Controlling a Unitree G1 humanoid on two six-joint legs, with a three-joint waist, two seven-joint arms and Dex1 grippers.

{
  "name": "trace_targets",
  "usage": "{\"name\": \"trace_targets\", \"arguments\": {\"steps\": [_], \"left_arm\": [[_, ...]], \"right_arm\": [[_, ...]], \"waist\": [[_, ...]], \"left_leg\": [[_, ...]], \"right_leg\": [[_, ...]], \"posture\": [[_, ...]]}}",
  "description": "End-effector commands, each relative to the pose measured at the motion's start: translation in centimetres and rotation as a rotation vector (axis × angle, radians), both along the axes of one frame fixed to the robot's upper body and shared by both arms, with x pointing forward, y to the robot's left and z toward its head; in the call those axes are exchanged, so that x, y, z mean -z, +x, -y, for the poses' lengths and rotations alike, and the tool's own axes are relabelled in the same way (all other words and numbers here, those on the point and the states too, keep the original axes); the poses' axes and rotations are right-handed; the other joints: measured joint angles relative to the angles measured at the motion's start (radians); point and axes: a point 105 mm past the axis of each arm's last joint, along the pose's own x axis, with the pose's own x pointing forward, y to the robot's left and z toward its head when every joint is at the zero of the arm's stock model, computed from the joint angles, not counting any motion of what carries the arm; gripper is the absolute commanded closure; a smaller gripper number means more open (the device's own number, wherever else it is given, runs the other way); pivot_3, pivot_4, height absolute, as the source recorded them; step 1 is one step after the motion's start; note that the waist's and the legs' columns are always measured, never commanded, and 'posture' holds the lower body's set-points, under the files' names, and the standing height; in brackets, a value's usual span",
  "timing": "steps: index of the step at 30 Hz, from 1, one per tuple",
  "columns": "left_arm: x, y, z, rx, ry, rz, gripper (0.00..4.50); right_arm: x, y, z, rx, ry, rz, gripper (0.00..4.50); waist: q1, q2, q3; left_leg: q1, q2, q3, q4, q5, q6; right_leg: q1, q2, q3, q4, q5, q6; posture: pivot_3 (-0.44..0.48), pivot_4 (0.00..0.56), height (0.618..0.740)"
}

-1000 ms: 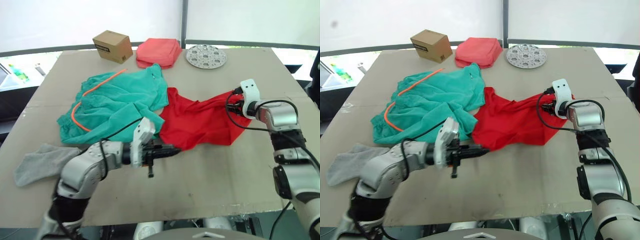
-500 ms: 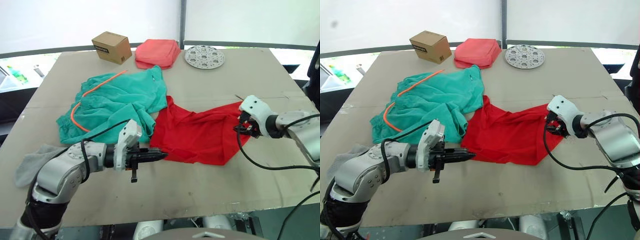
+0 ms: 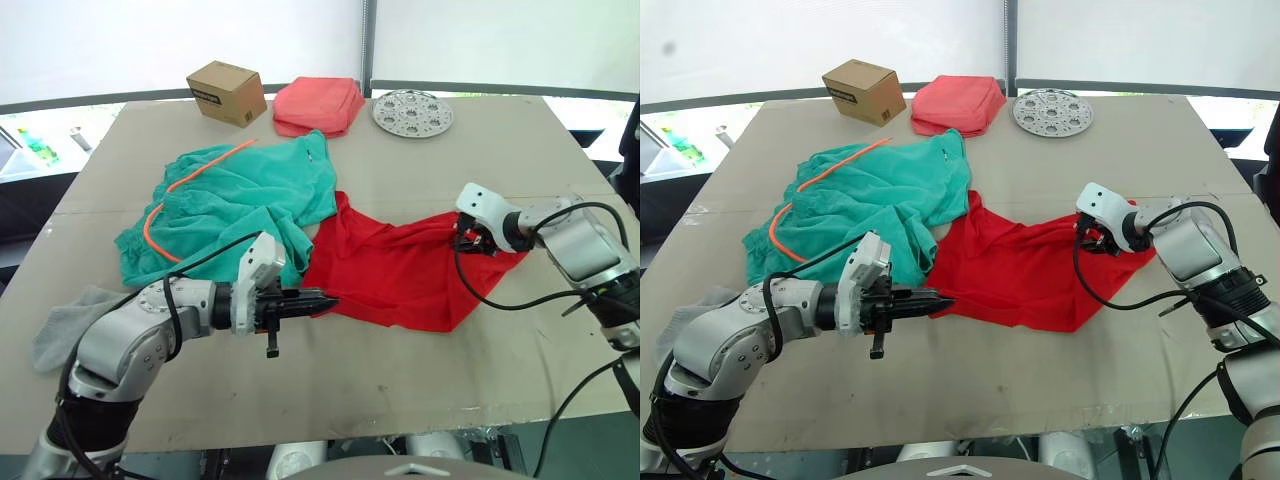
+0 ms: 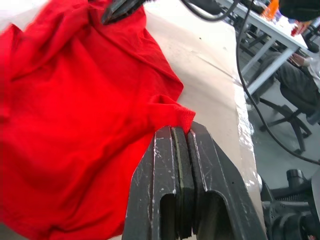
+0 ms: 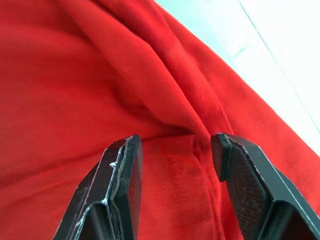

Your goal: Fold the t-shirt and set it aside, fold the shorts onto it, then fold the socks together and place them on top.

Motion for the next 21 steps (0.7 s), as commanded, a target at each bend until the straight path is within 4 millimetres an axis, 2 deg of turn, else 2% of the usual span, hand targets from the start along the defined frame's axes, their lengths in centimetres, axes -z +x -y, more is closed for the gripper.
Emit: {"name": "trace_targets", "arguments": {"steps": [1,10,15,21], "left_arm": [[-1.1,-0.2,0.3,0.001,-0.022,0.054,4.50],[-1.0,-0.2,0.1,-0.035,-0.027,0.062,4.50],[-1.0,-0.4,0.0,-0.036,-0.030,0.060,4.50],[-1.0,-0.4,-0.1,-0.039,-0.029,0.059,4.50]], "right_arm": [[-0.4,0.3,0.1,-0.029,-0.015,0.003,2.12],[-0.7,0.3,-0.1,-0.052,-0.045,0.020,2.12],[-1.2,-0.5,0.1,-0.064,-0.043,0.016,2.12],[0.2,-1.2,0.5,-0.092,-0.067,-0.048,2.12]], "waist": [[-0.001,0.000,0.000],[0.000,0.000,0.000],[0.000,0.000,0.000],[0.000,0.000,0.000]], "left_leg": [[0.000,0.000,0.000,0.000,0.000,0.000],[0.000,0.000,0.000,0.000,0.000,0.000],[0.000,0.000,0.000,0.000,0.000,0.000],[0.000,0.000,0.000,0.000,0.000,0.000]], "right_leg": [[0.000,0.000,0.000,0.000,0.000,0.000],[0.000,-0.001,0.000,0.000,0.000,0.000],[0.000,-0.001,0.000,0.000,0.000,0.000],[0.000,-0.002,0.001,0.000,0.000,0.000]], "posture": [[0.000,0.150,0.740],[0.000,0.150,0.740],[0.000,0.150,0.740],[0.000,0.150,0.740]]}}
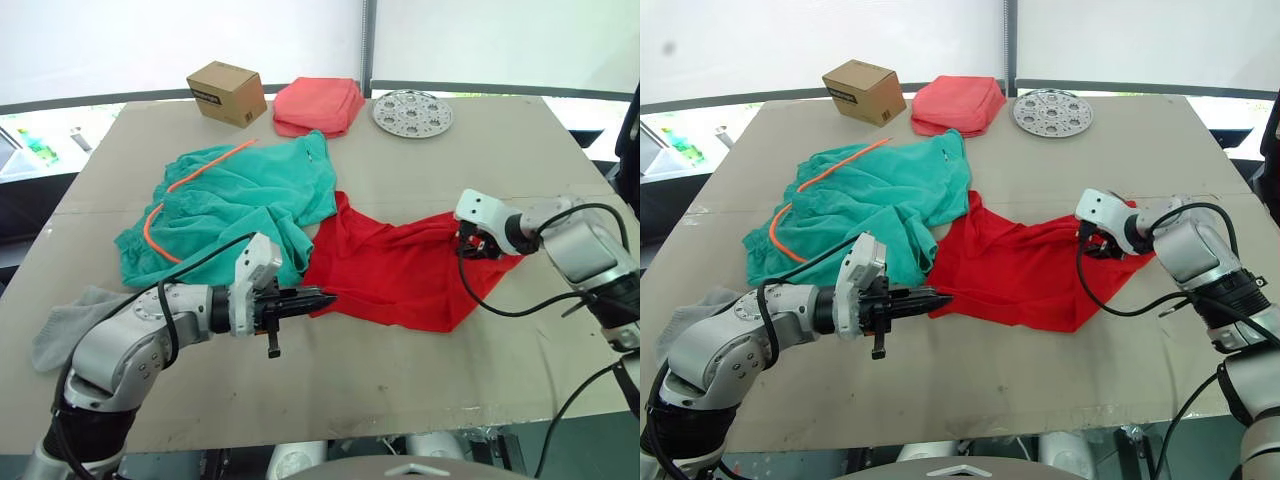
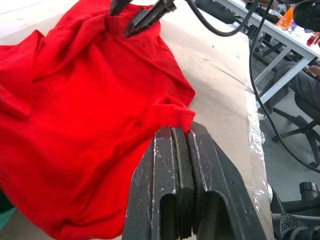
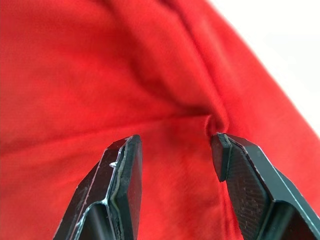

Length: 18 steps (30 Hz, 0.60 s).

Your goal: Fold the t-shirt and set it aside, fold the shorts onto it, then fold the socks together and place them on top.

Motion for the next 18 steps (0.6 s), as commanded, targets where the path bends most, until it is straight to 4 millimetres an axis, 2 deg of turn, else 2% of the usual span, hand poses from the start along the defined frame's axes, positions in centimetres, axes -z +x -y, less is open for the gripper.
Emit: {"name": "trace_targets", "arguments": {"steps": [1,13,18], "left_arm": [[-1.1,-0.2,0.1,0.012,-0.015,0.053,4.50],[-0.6,-0.6,0.0,-0.008,-0.016,0.044,4.50],[-0.6,-0.6,0.0,-0.011,-0.016,0.048,4.50]], "right_arm": [[-0.5,0.2,0.1,-0.018,-0.003,0.016,2.12],[-1.3,2.2,0.5,-0.006,-0.011,0.077,2.12],[-0.4,2.3,0.0,-0.038,-0.013,0.042,2.12]], "waist": [[-0.001,0.000,0.000],[-0.001,0.000,0.000],[-0.002,0.000,0.000]], "left_leg": [[0.000,0.000,0.000,0.000,0.000,0.000],[0.000,0.000,0.000,0.000,0.000,0.000],[0.001,0.000,0.000,0.000,0.000,0.000]], "right_leg": [[0.000,0.000,0.000,0.000,0.000,0.000],[0.000,0.000,0.000,0.000,0.000,0.000],[0.000,0.000,0.000,0.000,0.000,0.000]], "posture": [[0.000,0.150,0.740],[0.000,0.150,0.740],[0.000,0.150,0.740]]}}
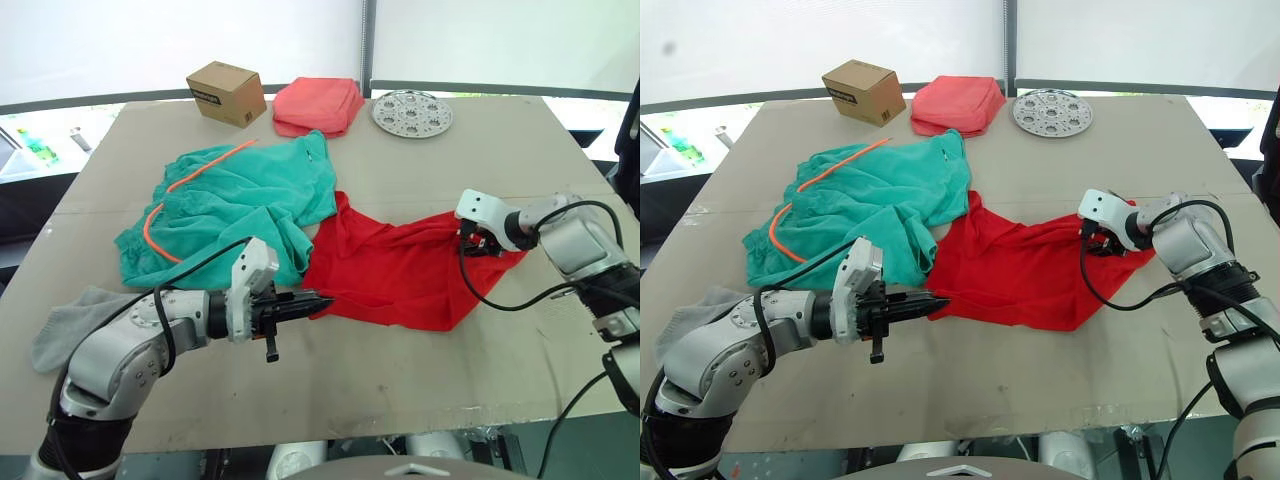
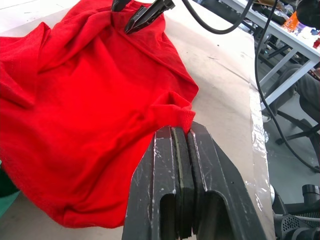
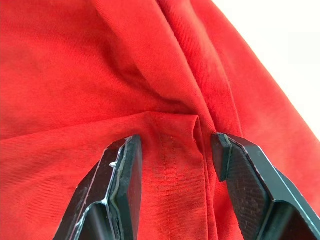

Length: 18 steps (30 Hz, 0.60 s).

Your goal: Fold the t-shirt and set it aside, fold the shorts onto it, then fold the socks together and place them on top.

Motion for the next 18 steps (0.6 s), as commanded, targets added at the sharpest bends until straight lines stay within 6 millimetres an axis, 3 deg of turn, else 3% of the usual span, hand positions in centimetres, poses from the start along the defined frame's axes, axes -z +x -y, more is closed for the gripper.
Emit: {"name": "trace_targets", "arguments": {"steps": [1,8,13,18], "left_arm": [[-1.0,-0.3,0.3,0.014,-0.016,0.053,4.50],[-0.9,-0.4,0.3,0.011,-0.014,0.057,4.50],[-0.9,-0.4,0.1,-0.006,-0.011,0.058,4.50],[-0.8,-0.3,0.1,-0.008,-0.011,0.061,4.50]], "right_arm": [[-0.6,0.3,-0.4,-0.033,-0.001,0.014,2.12],[-0.3,0.6,-0.5,-0.059,-0.020,0.009,2.12],[-1.4,-0.2,-1.0,-0.096,-0.001,0.001,2.12],[-1.0,-0.9,-1.0,-0.108,-0.010,-0.011,2.12]], "waist": [[-0.001,0.000,0.000],[-0.002,-0.001,-0.001],[-0.001,-0.001,0.000],[0.000,0.000,0.000]], "left_leg": [[0.000,0.000,0.000,0.000,0.000,0.000],[0.001,0.000,0.000,0.000,0.000,0.000],[0.000,0.000,0.000,0.000,0.000,0.000],[0.000,0.000,-0.001,0.000,0.000,0.000]], "right_leg": [[0.000,0.000,0.000,0.000,0.000,0.000],[0.000,0.000,0.000,0.000,0.000,0.000],[0.000,0.000,0.000,0.000,0.000,0.000],[0.000,-0.001,0.002,0.000,0.000,0.000]], "posture": [[0.000,0.150,0.740],[0.000,0.150,0.740],[0.000,0.150,0.740],[0.000,0.150,0.740]]}}
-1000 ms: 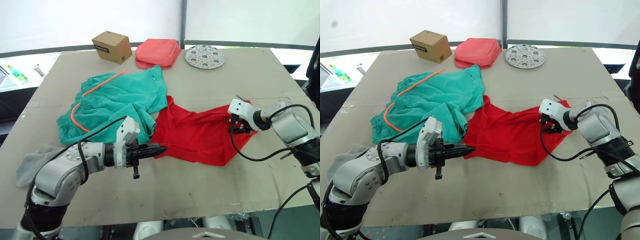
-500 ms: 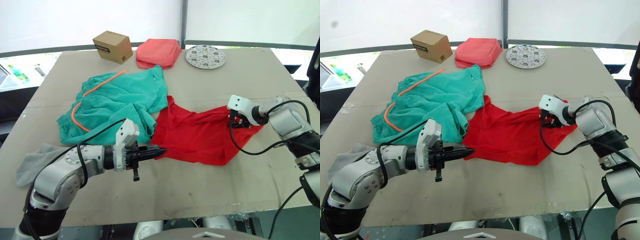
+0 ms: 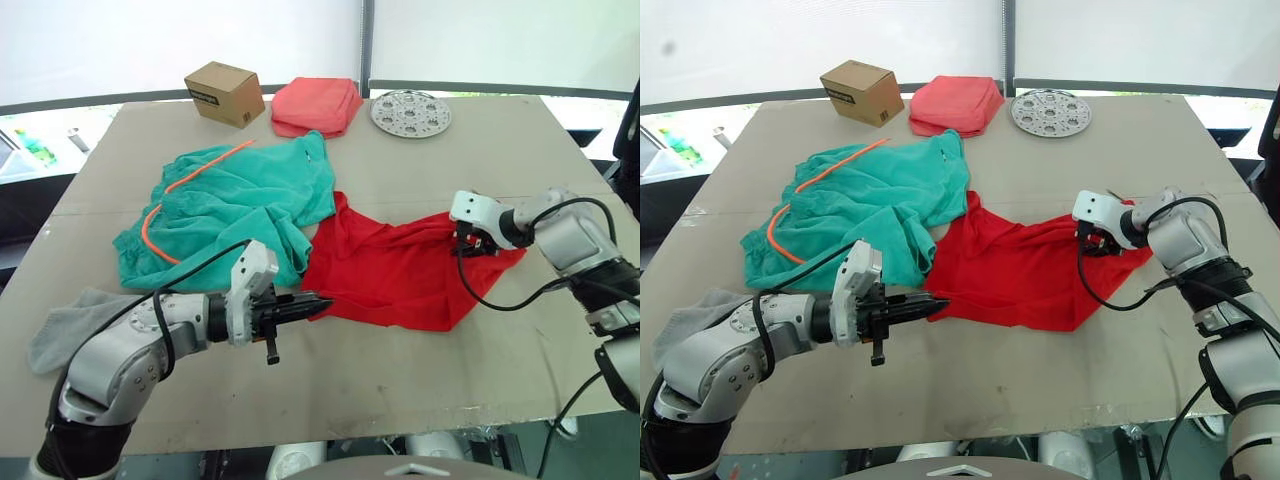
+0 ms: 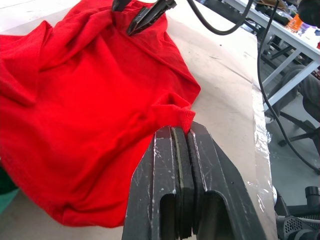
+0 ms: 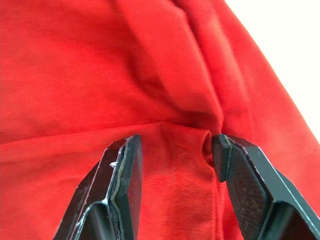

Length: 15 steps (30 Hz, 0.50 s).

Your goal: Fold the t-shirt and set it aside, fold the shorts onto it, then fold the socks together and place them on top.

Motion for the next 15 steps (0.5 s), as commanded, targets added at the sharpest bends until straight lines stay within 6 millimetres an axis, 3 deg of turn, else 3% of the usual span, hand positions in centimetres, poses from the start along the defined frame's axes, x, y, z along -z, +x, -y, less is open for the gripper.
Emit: {"name": "trace_targets", "arguments": {"steps": [1,12,15], "left_arm": [[-1.2,0.0,0.2,0.012,-0.012,0.068,4.50],[-1.3,0.2,0.2,0.016,-0.007,0.077,4.50],[-1.2,0.1,0.2,0.014,-0.004,0.077,4.50]], "right_arm": [[-1.1,-0.1,-0.1,-0.014,0.004,0.034,2.12],[-1.1,0.4,1.1,-0.018,-0.066,0.068,2.12],[-1.4,0.3,1.4,-0.030,-0.087,0.078,3.43]], "waist": [[0.000,0.000,0.000],[0.000,0.000,0.000],[0.001,0.000,0.000]], "left_leg": [[0.000,0.000,0.000,0.000,0.000,0.000],[0.000,0.000,0.000,0.000,0.000,0.000],[0.000,-0.001,0.001,0.000,0.000,0.000]], "right_leg": [[0.000,0.000,0.000,0.000,0.000,0.000],[0.000,0.000,0.000,0.000,0.000,0.000],[0.000,0.000,-0.001,0.000,0.000,0.000]], "posture": [[0.000,0.150,0.740],[0.000,0.150,0.740],[0.000,0.150,0.740]]}}
